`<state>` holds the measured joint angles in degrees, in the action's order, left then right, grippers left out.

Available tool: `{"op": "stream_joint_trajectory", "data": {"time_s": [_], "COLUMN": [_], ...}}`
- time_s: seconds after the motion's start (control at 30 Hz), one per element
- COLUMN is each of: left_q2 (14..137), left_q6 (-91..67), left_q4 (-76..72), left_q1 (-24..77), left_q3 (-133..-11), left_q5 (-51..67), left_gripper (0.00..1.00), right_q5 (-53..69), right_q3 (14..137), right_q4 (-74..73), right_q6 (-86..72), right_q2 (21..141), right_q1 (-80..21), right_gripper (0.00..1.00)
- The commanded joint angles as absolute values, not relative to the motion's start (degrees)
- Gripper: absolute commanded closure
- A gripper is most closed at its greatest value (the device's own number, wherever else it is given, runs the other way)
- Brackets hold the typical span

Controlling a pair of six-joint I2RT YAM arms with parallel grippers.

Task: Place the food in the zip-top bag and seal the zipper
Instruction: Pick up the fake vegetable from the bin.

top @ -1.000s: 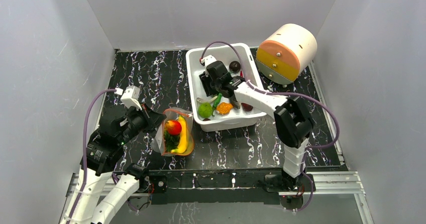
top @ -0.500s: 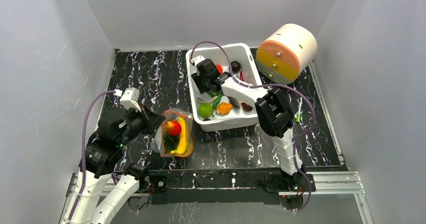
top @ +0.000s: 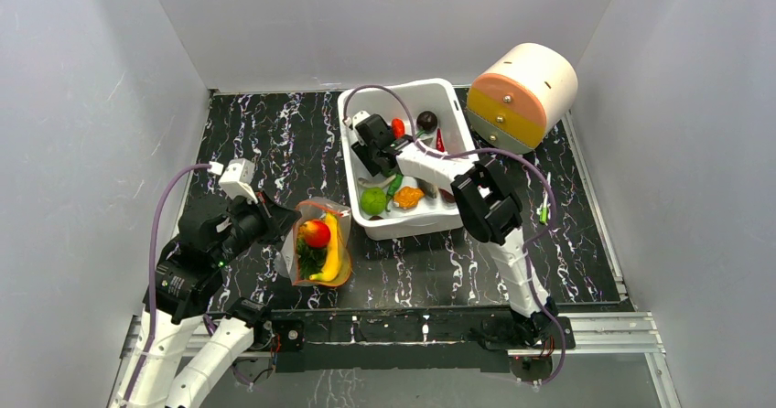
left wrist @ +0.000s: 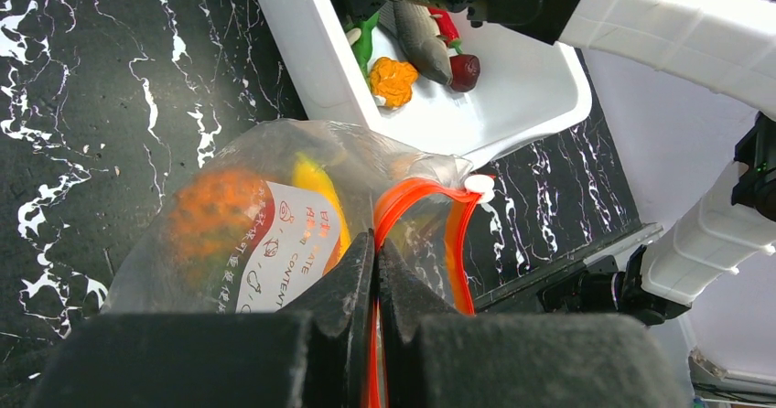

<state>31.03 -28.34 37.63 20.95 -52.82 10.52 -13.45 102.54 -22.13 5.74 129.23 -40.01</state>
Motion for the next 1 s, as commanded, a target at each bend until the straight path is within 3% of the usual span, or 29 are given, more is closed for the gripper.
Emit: {"op": "stream_joint_trajectory", "data": {"time_s": [0.0,0.17,0.43,0.97], "left_q2": [31.5,31.6,32.2,33.6], "left_q6": [-27.5,-27.5,-27.6,-26.8], "left_q4": [37.1,37.0,37.2,35.4], "left_q1": [20.9,21.0,20.9,20.9], "left_q3": [-55.1,-54.8,-55.4,-55.8], "left_q5": [10.9,10.5,10.0,8.3], "left_gripper": [1.00,1.00,1.00,1.00], "right_q5": [-14.9,-12.2,-10.6,-5.4], "right_q3": [101.7,100.6,100.7,94.2], "right_q4": [-19.9,-19.7,-19.4,-19.2], "right_q6": [8.8,8.8,8.4,6.0], "right_q2": [131.5,131.9,127.5,112.0], "right_q1": [-40.1,-40.2,-39.7,-39.6], "right_gripper": [0.55,0.58,0.77,0.79]}}
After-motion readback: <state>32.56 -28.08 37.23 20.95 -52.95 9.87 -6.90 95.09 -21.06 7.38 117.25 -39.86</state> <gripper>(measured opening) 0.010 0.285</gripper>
